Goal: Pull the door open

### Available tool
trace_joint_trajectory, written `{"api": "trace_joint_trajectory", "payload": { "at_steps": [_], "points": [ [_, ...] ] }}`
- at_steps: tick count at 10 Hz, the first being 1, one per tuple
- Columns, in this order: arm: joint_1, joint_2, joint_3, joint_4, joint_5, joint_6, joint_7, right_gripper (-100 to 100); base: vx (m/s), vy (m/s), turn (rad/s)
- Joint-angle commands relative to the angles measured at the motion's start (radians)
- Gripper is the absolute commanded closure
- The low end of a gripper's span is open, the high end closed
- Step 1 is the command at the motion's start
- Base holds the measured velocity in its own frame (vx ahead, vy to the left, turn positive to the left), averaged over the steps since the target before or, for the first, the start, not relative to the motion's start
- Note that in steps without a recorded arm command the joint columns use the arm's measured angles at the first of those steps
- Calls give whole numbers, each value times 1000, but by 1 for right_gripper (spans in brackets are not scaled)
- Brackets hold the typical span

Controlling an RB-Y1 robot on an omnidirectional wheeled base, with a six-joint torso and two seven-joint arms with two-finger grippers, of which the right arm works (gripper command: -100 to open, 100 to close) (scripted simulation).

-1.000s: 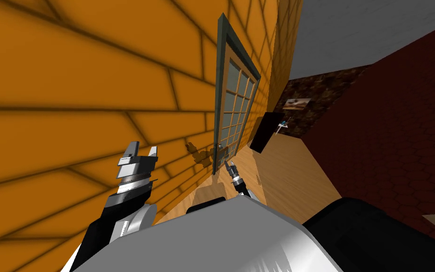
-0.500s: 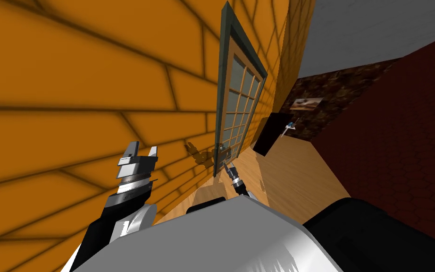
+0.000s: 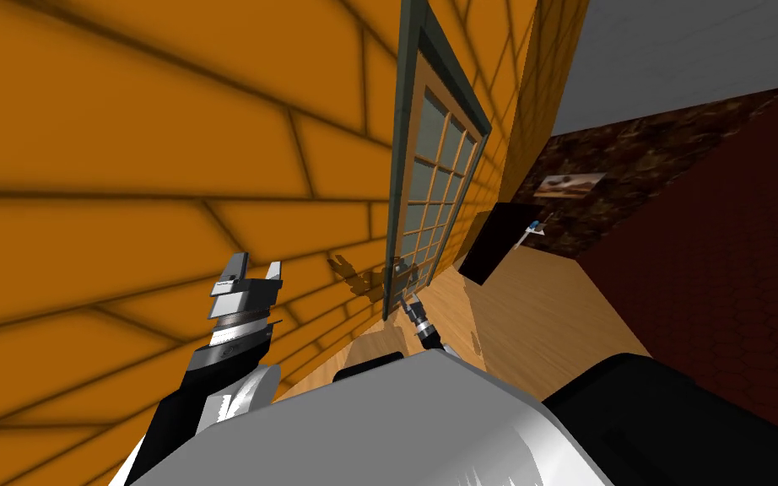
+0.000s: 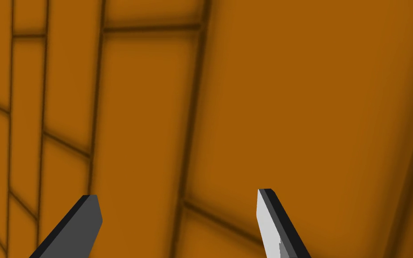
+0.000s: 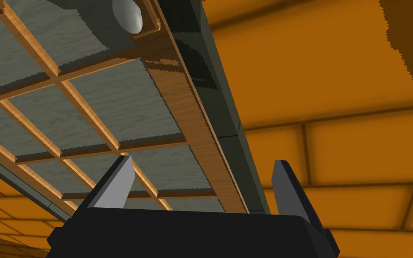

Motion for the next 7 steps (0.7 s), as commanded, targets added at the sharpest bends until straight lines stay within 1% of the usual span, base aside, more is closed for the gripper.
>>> {"api": "trace_joint_trajectory", "payload": {
  "at_steps": [1, 2, 3, 4, 5, 6, 7],
  "points": [
    [-5, -5, 7, 31, 1, -13, 37, -100, 114, -83, 135],
    [-8, -7, 10, 46, 2, -18, 53, -100, 96, -70, 74],
    [-13, -12, 15, 72, 3, -28, 81, -100, 105, -93, 151],
    [-16, -14, 18, 85, 3, -32, 95, -100, 97, -109, 115],
    [-21, -18, 24, 110, 4, -42, 122, -100, 103, -105, 105],
    [-23, -20, 26, 123, 5, -46, 136, -100, 88, -94, 82],
    [-27, -24, 31, 146, 6, -55, 161, -100, 109, -118, 117]
  ]
}}
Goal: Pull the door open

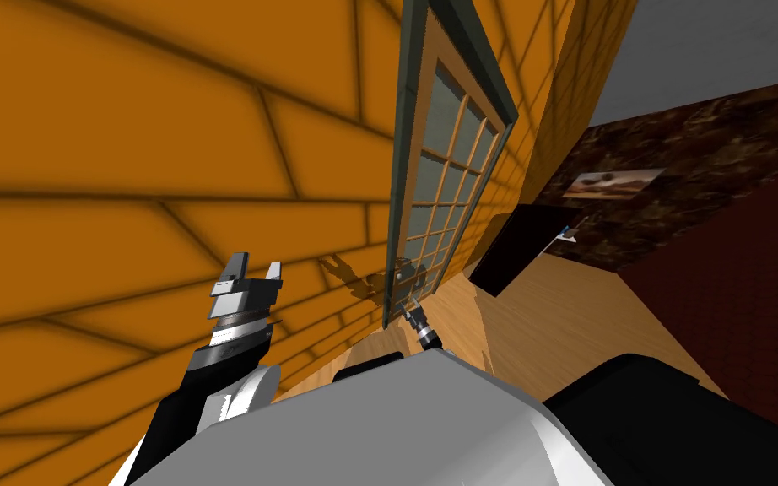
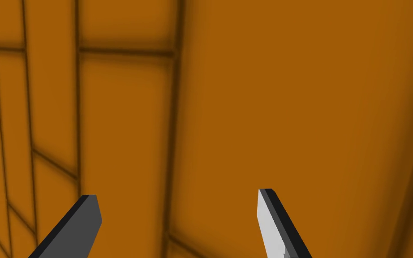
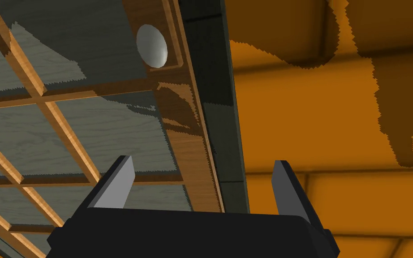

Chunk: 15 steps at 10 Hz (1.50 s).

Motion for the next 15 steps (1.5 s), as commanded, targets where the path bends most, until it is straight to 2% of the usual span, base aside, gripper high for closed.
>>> {"api": "trace_joint_trajectory", "payload": {
  "at_steps": [1, 6, 8, 9, 10, 11, 13, 14, 15],
  "points": [
    [-5, -7, 7, 29, 1, -10, 38, -100, 112, -116, 156],
    [-21, -21, 24, 112, 4, -41, 127, -100, 98, -118, 96],
    [-25, -24, 29, 132, 5, -48, 148, -100, 49, -97, 42],
    [-22, -24, 27, 122, 4, -44, 137, -100, 18, -44, 14],
    [-26, -38, 9, 157, -8, -69, 127, -100, 24, 101, 201],
    [-27, -43, 2, 169, -13, -77, 122, -100, 18, 159, 180],
    [-33, -69, -31, 230, -37, -120, 96, -100, 83, 187, 220],
    [-33, -69, -31, 230, -37, -120, 96, -100, 116, 122, 73],
    [-34, -76, -41, 246, -44, -131, 89, -100, 85, 69, 66]
  ]
}}
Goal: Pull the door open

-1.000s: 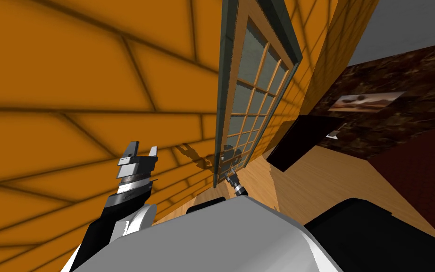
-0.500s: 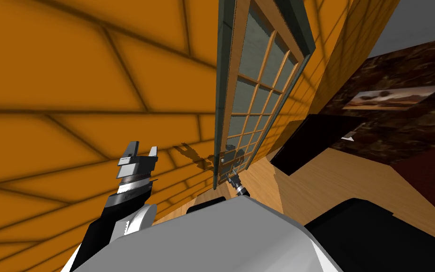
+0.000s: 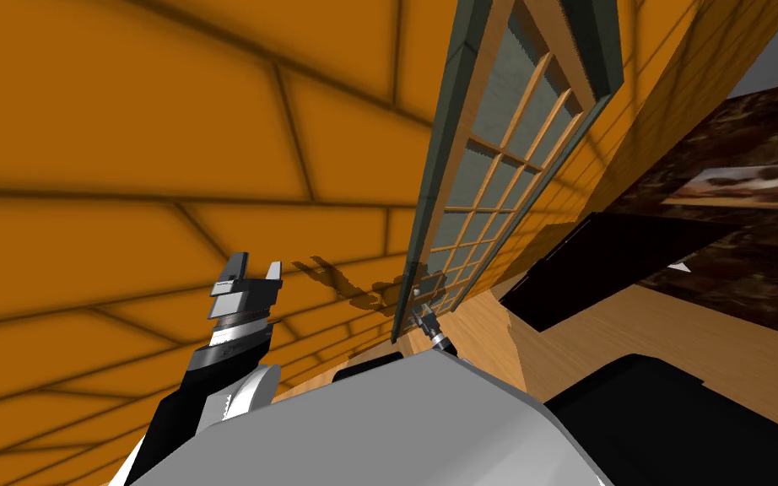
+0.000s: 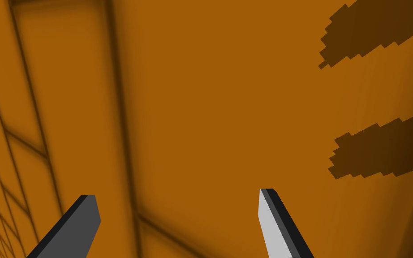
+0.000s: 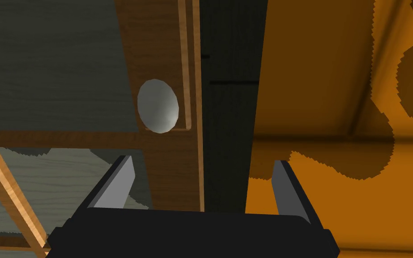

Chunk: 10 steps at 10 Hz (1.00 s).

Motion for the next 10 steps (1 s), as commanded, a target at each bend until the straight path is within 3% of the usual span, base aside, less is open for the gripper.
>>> {"api": "trace_joint_trajectory", "payload": {
  "at_steps": [1, 4, 7, 10],
  "points": [
    [-9, -8, -14, 41, -10, -26, -10, -100, 91, 52, 147],
    [-17, -40, -56, 117, -40, -79, -41, -100, 144, 16, 199],
    [-20, -55, -76, 153, -54, -104, -56, -100, 73, -6, 89],
    [-21, -57, -78, 157, -56, -107, -58, -100, 0, 1, -2]
  ]
}}
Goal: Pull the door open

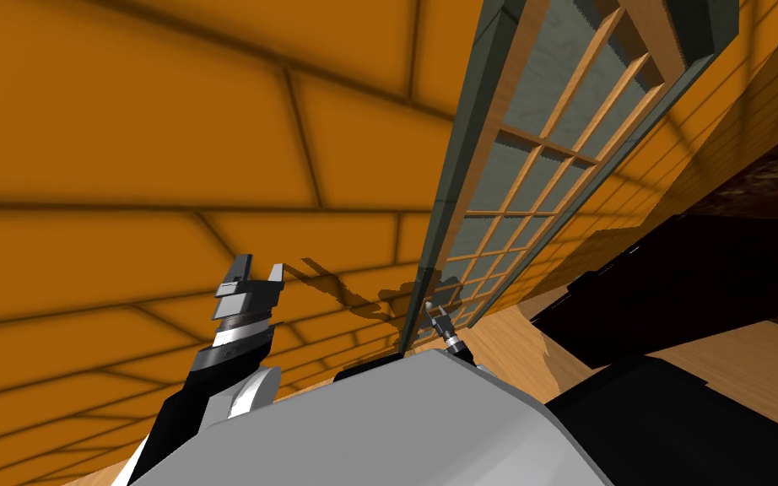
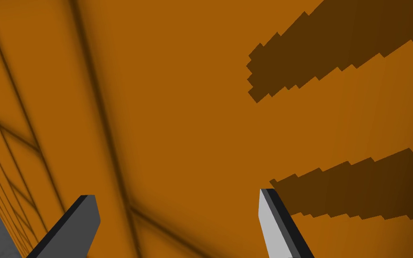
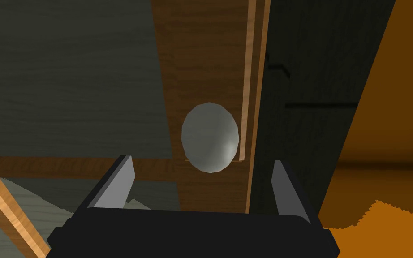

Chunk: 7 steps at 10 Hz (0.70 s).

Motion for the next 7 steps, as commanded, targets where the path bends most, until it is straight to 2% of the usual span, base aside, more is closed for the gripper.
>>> {"api": "trace_joint_trajectory", "payload": {
  "at_steps": [1, 7],
  "points": [
    [0, 0, 0, 1, 0, -1, 0, -100, 0, 0, 0],
    [0, 0, 0, 1, 0, -1, 0, -100, 0, 0, -2]
  ]
}}
